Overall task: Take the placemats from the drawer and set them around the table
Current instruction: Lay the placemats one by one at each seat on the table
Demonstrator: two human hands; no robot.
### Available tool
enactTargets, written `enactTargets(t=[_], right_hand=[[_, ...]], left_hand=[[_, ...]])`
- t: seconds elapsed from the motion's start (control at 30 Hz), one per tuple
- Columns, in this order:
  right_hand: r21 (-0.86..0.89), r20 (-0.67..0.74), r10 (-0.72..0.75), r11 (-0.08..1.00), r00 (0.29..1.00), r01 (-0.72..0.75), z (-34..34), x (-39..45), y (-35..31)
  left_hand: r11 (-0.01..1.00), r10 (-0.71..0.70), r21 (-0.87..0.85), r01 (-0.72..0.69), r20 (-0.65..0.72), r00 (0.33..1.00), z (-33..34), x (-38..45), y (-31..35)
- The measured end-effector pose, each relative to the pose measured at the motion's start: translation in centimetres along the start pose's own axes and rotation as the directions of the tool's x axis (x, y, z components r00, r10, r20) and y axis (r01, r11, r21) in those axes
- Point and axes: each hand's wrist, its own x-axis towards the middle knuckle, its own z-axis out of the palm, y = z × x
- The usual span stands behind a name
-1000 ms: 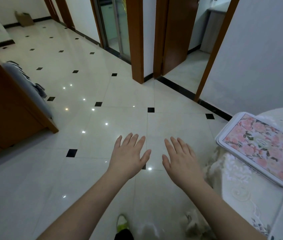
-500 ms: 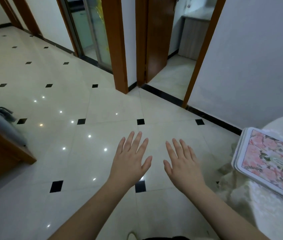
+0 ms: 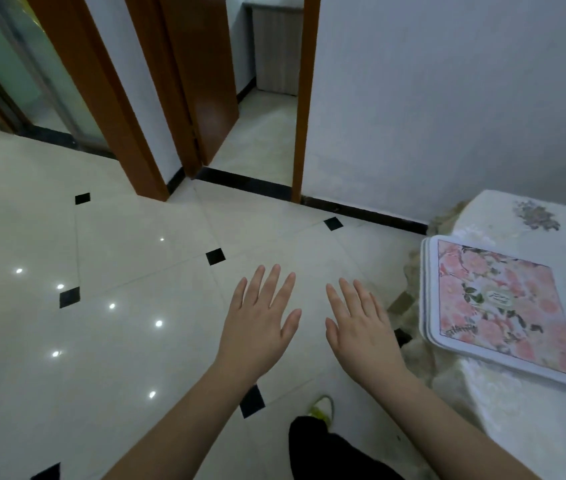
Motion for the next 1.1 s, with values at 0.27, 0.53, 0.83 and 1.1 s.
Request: enactTargets(t=[0.27, 0.53, 0.83, 1.1], right_hand=[[0.083, 0.024, 0.103, 0.991, 0.994, -0.105, 0.9, 9.4, 7.5], [0.133, 0.03, 0.267, 0.954, 0.963, -0.269, 1.4, 16.3, 13.1], [0.16, 0.018, 0.444, 0.883, 0.896, -0.441, 2.5, 21.3, 17.7], [0.125, 0.019, 0.636, 0.764, 0.771, -0.633, 2.8, 26.0, 19.5]], left_hand=[[0.994, 0.11, -0.005, -0.111, 0.118, 0.987, 2.0, 12.3, 1.8], [0.979, 0.202, 0.006, -0.204, 0.115, 0.973, 2.6, 23.3, 4.9], [0.91, 0.41, 0.012, -0.415, 0.129, 0.903, 4.4, 33.7, 7.9], [0.765, 0.644, -0.046, -0.642, 0.088, 0.76, 6.2, 43.7, 7.5]])
